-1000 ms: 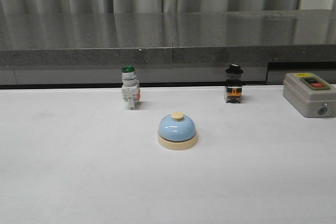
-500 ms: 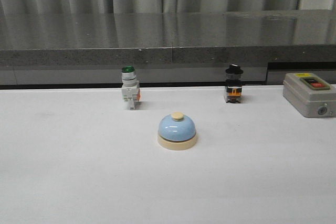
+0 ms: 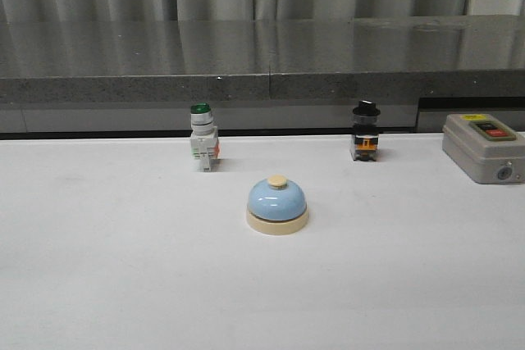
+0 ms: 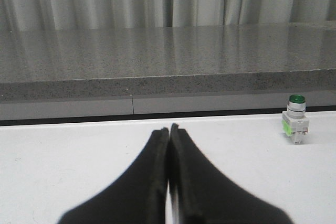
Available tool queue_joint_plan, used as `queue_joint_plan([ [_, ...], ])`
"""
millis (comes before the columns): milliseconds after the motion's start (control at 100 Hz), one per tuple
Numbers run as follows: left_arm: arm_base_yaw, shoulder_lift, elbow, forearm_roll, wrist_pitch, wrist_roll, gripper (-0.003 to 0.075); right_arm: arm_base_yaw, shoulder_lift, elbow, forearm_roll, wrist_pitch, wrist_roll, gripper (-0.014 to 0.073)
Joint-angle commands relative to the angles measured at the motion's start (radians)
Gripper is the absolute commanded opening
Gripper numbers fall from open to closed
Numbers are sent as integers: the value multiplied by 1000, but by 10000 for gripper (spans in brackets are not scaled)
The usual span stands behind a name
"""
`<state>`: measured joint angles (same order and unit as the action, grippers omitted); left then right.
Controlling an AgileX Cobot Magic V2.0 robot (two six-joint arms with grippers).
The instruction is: Place and press bell with both arms
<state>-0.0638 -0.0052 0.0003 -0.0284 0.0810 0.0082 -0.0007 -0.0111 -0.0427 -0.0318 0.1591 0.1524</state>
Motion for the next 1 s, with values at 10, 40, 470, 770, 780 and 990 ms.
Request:
queue_joint_plan([
  [10,2,-34,23,-9,-81,-8,-19,-7,-9,57,-11,-234,0,-68],
  [40,2,-34,23,-9,-81,-8,-19,-7,-9,73,-11,-251,0,-68],
  [470,2,-34,23,-9,-81,-8,-19,-7,-9,69,-12,-137,0,-68],
  [770,2,-34,23,-9,-81,-8,-19,-7,-9,69,-12,-137,0,-68],
  [780,2,-34,23,-9,-81,-8,-19,-7,-9,69,-12,-137,0,-68],
  [990,2,-34,23,-9,-81,-8,-19,-7,-9,69,-12,-137,0,-68],
])
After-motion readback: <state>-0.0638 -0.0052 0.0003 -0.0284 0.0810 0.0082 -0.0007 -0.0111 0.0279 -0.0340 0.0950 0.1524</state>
